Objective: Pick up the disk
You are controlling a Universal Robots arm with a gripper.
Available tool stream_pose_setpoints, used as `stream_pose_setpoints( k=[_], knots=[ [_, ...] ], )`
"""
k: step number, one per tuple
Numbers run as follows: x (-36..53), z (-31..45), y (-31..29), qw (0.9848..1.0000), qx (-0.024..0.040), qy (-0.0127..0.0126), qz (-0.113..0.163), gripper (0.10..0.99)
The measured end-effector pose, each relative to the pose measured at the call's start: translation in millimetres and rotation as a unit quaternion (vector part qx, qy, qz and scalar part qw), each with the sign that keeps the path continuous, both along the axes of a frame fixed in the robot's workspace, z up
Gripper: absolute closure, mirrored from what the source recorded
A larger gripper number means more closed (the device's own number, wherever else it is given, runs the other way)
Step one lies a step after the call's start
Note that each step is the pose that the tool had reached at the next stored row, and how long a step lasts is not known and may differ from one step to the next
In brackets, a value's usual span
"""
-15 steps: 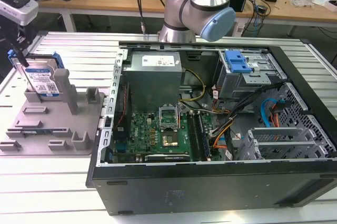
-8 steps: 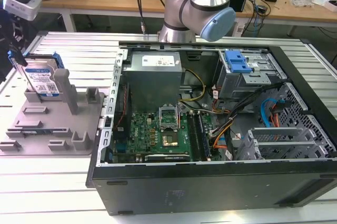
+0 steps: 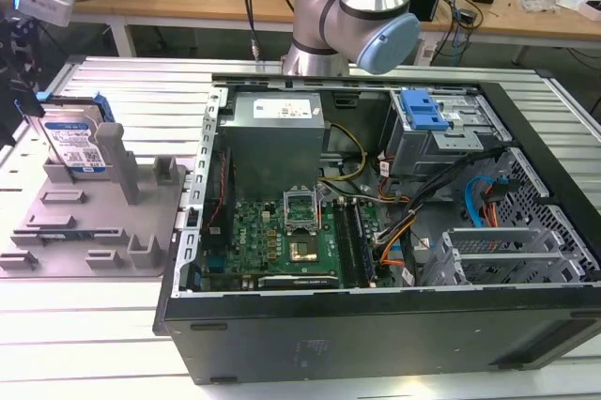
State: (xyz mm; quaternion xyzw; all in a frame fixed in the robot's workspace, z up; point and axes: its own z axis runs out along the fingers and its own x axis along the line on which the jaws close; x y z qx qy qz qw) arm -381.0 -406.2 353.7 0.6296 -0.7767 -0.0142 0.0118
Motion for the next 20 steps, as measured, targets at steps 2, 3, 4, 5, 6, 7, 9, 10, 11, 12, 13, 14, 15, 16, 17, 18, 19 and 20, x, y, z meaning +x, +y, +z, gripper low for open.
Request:
stream_pose_setpoints(
  k=[2,3,4,5,6,7,9,10,11,12,13,14,15,16,17,18,19,20],
  knots=[
    [0.0,-0.1,0.0,0.9998,0.0000,-0.0006,0.019,0.529],
    [0.0,-0.2,0.0,0.9994,-0.0001,-0.0012,0.034,0.529],
    [0.0,-0.2,0.0,0.9990,-0.0001,-0.0017,0.045,0.529],
    [0.0,-0.3,0.0,0.9985,-0.0001,-0.0022,0.055,0.529],
    [0.0,-0.4,0.0,0.9978,-0.0001,-0.0031,0.066,0.529],
    [0.1,-0.5,0.0,0.9973,-0.0001,-0.0040,0.074,0.529],
    [-0.3,-0.5,0.0,0.9971,-0.0001,-0.0041,0.076,0.529],
    [-0.4,-0.5,0.1,0.9971,-0.0002,-0.0041,0.076,0.529],
    [-0.6,-0.5,0.1,0.9971,-0.0002,-0.0040,0.076,0.529],
    [-0.9,-0.4,0.1,0.9971,-0.0002,-0.0040,0.076,0.529],
    [-1.1,-0.4,0.1,0.9971,-0.0002,-0.0040,0.076,0.529],
    [-1.2,-0.5,0.1,0.9971,-0.0002,-0.0040,0.076,0.529],
    [-1.4,-0.5,0.1,0.9971,-0.0002,-0.0041,0.076,0.529],
    [-1.5,-0.4,0.6,0.9971,-0.0002,-0.0042,0.076,0.529],
    [-1.4,-0.5,2.3,0.9971,-0.0002,-0.0046,0.077,0.529],
    [-1.4,-0.5,7.4,0.9970,-0.0002,-0.0051,0.077,0.529],
    [-1.5,-0.4,10.3,0.9970,-0.0002,-0.0052,0.077,0.529],
    [-1.5,-0.4,13.2,0.9969,-0.0003,-0.0054,0.078,0.529]
  ],
)
